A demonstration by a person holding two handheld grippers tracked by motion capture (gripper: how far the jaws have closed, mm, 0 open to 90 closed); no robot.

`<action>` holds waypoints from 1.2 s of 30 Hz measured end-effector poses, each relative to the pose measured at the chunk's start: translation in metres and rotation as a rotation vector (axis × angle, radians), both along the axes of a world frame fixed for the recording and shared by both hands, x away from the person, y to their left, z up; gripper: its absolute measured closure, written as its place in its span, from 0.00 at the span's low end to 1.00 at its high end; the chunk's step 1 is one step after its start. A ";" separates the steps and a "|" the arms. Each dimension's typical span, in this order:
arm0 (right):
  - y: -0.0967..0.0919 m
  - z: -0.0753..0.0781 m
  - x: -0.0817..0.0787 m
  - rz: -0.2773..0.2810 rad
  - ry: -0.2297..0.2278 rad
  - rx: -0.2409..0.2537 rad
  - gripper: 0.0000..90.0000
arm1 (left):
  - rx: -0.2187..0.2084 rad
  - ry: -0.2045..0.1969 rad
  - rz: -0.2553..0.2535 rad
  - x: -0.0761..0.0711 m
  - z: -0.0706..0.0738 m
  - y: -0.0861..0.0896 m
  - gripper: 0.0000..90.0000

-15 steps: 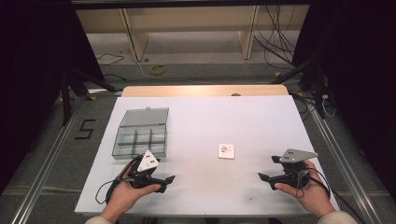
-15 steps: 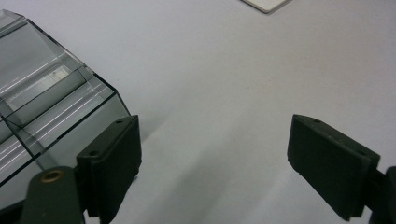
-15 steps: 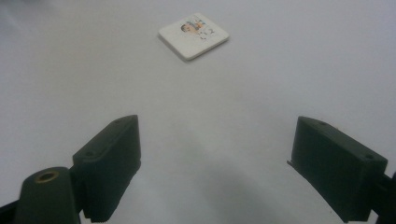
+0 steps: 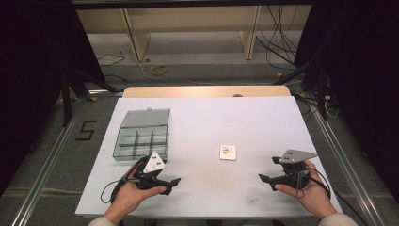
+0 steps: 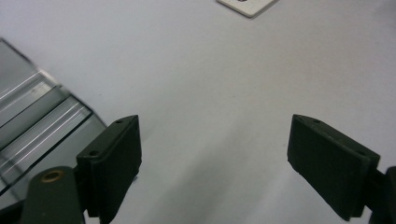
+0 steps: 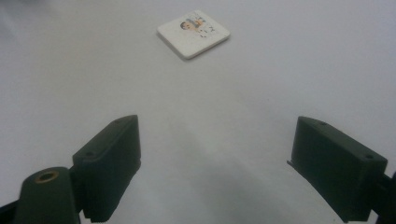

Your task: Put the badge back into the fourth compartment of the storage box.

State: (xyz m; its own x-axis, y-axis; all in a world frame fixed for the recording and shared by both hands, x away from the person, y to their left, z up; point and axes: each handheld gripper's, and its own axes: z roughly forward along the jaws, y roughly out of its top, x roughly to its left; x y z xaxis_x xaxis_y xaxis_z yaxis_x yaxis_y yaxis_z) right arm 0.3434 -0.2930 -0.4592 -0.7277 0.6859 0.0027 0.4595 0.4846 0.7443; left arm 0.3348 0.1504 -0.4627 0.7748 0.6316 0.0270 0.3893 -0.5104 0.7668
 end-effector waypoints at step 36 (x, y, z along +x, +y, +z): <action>0.000 -0.004 -0.001 0.006 0.009 -0.002 0.18 | 0.135 0.006 -0.327 0.087 -0.009 -0.149 0.19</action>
